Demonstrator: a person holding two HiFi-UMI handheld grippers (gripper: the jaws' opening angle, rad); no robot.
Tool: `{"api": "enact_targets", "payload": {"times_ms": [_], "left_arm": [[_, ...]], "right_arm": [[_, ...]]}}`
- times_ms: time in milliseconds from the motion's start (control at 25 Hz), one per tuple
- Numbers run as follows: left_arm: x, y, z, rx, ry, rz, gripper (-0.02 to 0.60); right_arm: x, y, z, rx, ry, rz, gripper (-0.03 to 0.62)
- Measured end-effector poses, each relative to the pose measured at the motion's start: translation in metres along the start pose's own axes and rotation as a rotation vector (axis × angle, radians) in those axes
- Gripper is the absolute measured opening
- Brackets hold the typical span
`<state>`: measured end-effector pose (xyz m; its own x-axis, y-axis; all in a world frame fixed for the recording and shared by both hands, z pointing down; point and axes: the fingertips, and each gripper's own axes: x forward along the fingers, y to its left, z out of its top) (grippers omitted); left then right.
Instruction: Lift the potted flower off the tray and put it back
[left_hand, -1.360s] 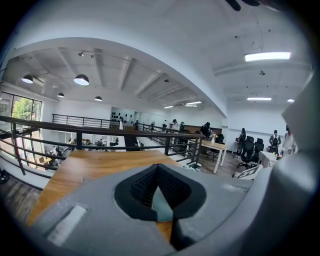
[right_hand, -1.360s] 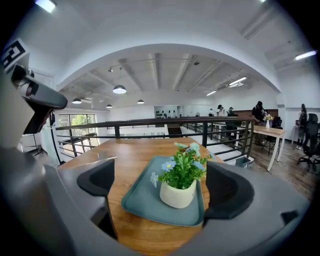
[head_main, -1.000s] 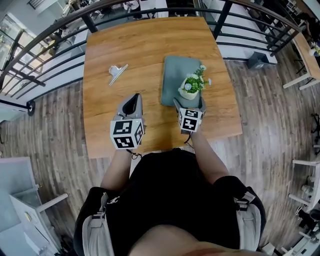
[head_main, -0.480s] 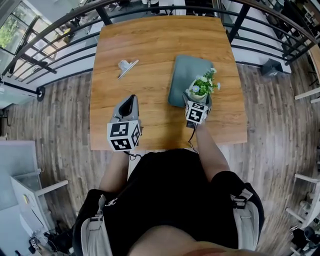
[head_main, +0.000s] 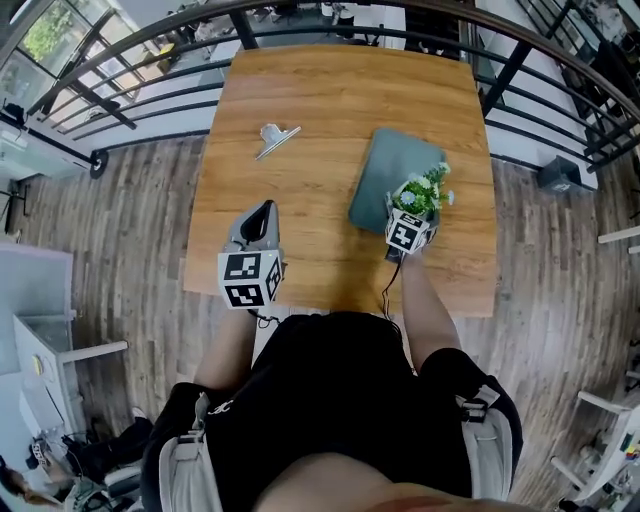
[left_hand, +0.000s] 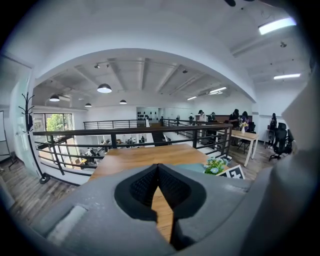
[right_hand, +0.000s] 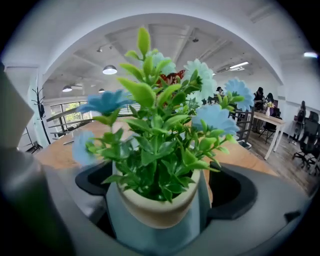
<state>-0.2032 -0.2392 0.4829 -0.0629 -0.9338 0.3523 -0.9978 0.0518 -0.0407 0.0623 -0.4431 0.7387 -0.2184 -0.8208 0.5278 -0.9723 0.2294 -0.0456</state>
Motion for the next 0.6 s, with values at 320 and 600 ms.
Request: {"api": "enact_targets", "payload": {"times_ms": [320, 600], "left_arm": [[-0.014, 0.019, -0.005, 0.004, 0.01, 0.065, 0.015], [-0.02, 0.035, -0.01, -0.004, 0.021, 0.095, 0.015]], "right_arm": [[0.024, -0.004, -0.006, 0.015, 0.037, 0.017, 0.58], [0.032, 0.0, -0.005, 0.032, 0.028, 0.022, 0.578]]}}
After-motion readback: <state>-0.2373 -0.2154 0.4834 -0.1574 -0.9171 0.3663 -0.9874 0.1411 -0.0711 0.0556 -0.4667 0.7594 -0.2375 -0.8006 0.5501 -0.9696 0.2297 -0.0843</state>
